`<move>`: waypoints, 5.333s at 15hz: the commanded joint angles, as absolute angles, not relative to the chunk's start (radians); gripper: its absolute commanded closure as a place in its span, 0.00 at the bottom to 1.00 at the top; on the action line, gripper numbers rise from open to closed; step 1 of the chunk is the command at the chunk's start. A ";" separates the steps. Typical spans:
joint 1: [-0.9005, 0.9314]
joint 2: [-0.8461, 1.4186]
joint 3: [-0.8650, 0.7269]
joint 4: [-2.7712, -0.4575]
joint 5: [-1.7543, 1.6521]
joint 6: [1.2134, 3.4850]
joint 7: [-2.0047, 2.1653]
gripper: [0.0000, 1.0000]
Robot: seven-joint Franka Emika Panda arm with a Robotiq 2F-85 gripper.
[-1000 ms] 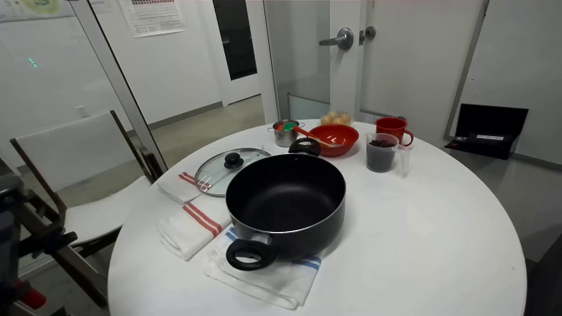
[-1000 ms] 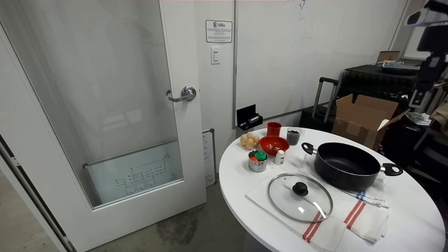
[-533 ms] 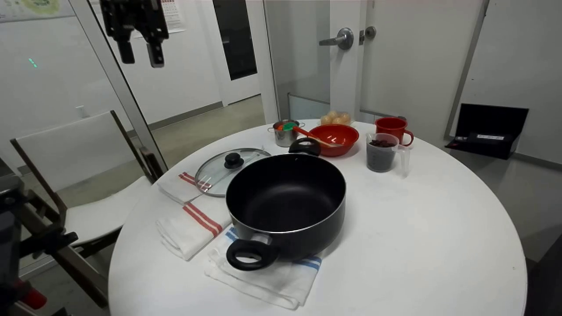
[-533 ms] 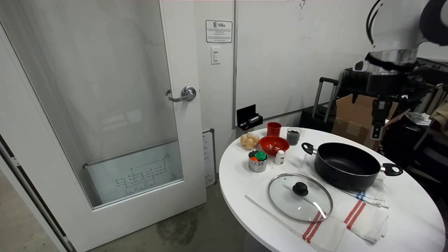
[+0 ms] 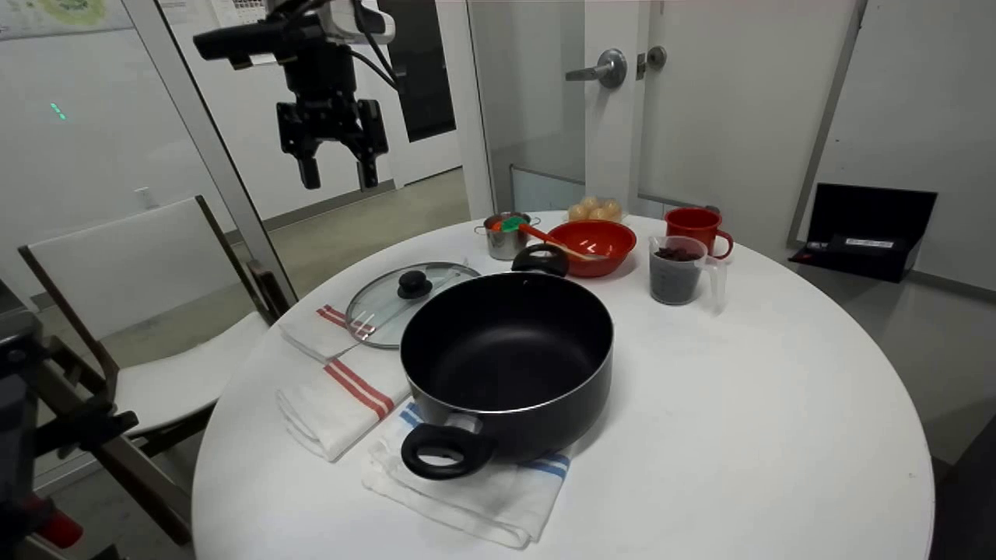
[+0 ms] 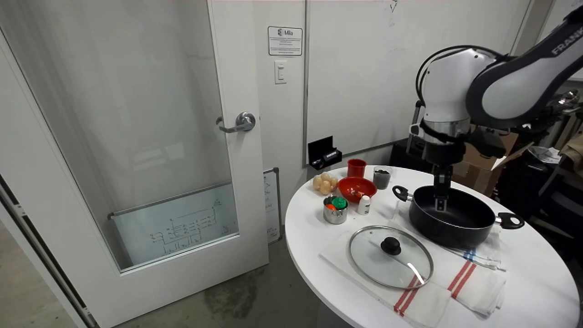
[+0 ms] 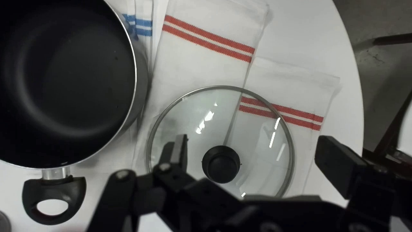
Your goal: Put the lid on the pot
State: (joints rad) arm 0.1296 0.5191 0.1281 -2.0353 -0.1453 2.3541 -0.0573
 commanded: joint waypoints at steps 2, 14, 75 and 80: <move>0.165 0.703 0.098 -1.857 -0.197 2.372 -0.086 0.00; 0.177 0.993 0.100 -1.573 -0.194 2.359 -0.178 0.00; 0.002 0.616 0.051 -1.823 -0.082 2.317 -0.110 0.75; -0.046 0.550 0.028 -1.952 -0.019 2.405 -0.085 0.75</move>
